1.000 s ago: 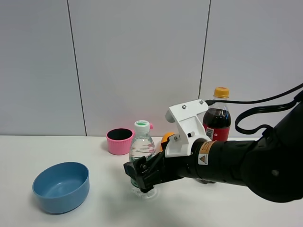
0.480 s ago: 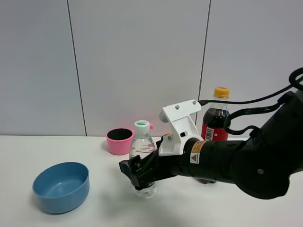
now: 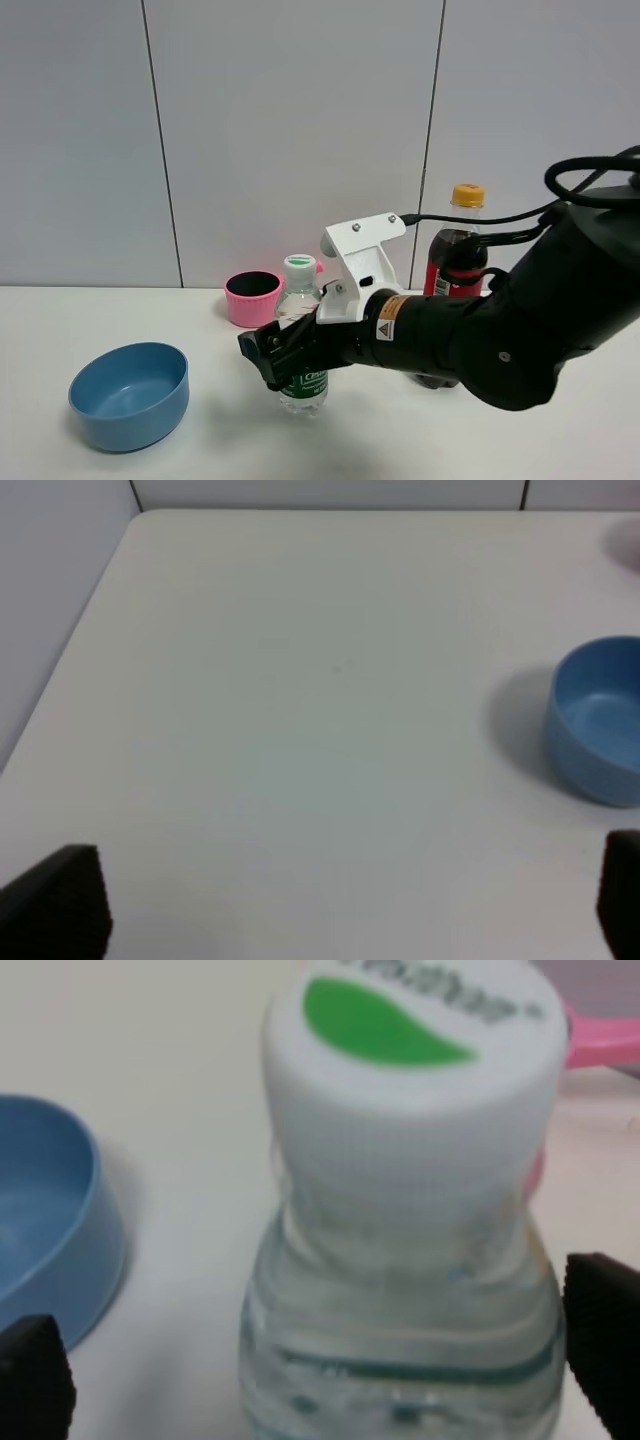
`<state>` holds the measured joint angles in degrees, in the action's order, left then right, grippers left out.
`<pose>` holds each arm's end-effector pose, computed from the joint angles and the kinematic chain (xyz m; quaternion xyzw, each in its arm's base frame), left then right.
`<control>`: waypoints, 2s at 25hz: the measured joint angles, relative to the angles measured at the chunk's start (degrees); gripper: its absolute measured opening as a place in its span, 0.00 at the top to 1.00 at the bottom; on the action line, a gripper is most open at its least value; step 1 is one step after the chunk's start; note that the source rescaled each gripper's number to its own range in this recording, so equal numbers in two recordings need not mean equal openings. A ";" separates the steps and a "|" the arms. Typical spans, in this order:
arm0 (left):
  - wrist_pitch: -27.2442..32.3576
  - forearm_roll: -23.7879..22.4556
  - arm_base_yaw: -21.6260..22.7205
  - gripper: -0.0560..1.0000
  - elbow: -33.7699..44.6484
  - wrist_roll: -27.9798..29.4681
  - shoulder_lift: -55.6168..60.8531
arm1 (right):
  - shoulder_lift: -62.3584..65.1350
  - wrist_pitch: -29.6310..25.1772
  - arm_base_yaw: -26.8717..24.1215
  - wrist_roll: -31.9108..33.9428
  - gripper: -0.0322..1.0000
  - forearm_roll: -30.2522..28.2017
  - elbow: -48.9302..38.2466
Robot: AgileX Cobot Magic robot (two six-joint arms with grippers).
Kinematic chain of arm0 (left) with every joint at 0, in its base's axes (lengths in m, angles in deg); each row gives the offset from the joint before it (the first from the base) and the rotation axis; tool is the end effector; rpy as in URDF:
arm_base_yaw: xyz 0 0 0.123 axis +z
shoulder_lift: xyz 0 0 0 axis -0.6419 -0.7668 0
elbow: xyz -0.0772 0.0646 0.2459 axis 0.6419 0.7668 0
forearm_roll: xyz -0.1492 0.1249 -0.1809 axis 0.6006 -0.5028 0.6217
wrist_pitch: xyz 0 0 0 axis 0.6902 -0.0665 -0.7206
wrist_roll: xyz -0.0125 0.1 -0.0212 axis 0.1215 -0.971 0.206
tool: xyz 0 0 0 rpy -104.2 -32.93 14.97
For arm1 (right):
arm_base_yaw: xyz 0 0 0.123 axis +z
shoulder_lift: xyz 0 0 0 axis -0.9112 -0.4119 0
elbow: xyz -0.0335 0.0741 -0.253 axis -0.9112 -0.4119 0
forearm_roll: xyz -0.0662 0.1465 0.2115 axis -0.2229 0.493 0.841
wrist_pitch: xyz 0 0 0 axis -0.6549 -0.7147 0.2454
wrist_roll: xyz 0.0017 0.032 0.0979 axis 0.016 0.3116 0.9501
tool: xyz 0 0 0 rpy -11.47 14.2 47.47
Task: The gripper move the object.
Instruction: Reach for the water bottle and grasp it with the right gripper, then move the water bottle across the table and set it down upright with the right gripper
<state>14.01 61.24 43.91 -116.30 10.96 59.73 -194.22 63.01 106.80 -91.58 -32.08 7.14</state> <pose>0.0351 0.0113 0.2823 -0.0472 0.8456 0.0580 0.5286 0.2754 0.2489 0.0837 -0.3385 0.7446 0.2014 0.5389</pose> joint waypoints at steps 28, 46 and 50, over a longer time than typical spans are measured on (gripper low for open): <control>0.00 0.00 0.00 0.00 0.00 0.01 0.00 | -0.99 -6.13 0.00 2.33 0.97 -3.45 2.86; 0.00 0.00 0.00 0.00 0.00 0.01 0.00 | 5.85 -15.01 0.00 2.33 0.97 -3.27 2.60; 0.00 0.00 0.00 0.00 0.00 0.01 0.00 | 11.74 -16.78 0.00 2.33 0.97 -3.27 2.60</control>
<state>14.01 61.24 43.91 -116.30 10.97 59.73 -182.48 46.22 106.80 -89.25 -35.35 9.73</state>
